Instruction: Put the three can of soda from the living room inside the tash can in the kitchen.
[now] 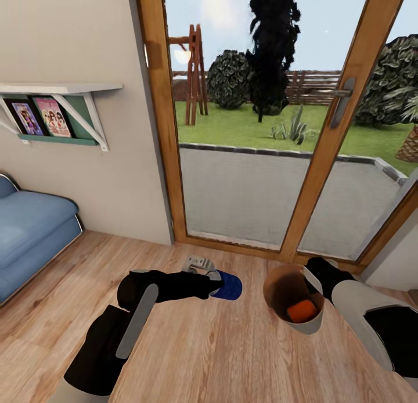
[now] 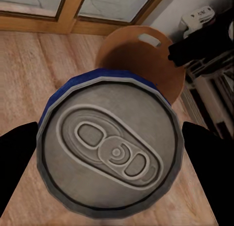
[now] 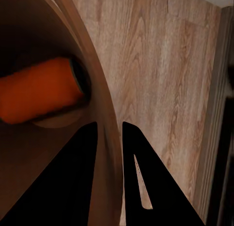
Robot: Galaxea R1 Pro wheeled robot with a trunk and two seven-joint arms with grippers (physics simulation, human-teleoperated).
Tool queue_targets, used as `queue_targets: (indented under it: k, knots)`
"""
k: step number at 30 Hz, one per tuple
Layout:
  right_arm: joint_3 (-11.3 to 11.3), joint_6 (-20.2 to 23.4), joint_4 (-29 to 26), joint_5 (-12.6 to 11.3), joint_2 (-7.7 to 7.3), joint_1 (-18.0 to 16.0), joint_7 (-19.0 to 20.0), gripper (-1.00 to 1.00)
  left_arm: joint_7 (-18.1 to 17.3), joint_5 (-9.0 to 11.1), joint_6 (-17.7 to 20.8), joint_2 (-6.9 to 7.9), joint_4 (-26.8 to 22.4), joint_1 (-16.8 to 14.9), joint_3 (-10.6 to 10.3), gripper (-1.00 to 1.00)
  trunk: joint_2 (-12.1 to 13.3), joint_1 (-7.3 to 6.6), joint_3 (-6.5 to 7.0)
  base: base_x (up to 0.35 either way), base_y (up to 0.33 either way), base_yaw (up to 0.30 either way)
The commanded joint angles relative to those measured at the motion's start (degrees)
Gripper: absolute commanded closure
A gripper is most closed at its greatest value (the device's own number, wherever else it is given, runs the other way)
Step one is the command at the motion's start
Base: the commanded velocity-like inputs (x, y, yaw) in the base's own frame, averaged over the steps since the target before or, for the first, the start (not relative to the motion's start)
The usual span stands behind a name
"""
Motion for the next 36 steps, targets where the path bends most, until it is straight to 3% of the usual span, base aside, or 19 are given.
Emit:
queue_targets:
  k: [1, 20, 29, 36]
  knots:
    - [0.21, 0.04, -0.04, 0.55, 0.08, 0.0, 0.14, 1.0, -0.46, 0.07, 0.0, 0.01, -0.01, 0.0, 0.0, 1.0, 0.41, -0.23, 0.19, 0.0, 0.0, 0.0]
    - [0.44, 0.09, -0.04, 1.1, 3.77, 1.69, 0.13, 1.0, -9.58, 1.37, -0.5, -0.04, 0.05, 0.09, -0.74, 1.0, 1.22, -0.67, 0.55, 0.0, 0.0, 0.0]
    - [0.49, 0.09, -0.04, 1.06, 5.1, 1.76, 0.13, 1.0, -10.85, 1.7, -0.57, -0.05, 0.03, 0.09, -1.6, 1.0, 1.22, -0.67, 0.55, 0.0, 0.0, 0.0]
    - [0.55, 0.45, -0.04, 1.11, 8.34, 1.96, 0.13, 1.0, -10.84, 1.73, -1.09, -0.05, 0.2, 0.09, -2.6, 1.0, 1.22, -0.67, 0.55, 0.0, 0.0, 0.0]
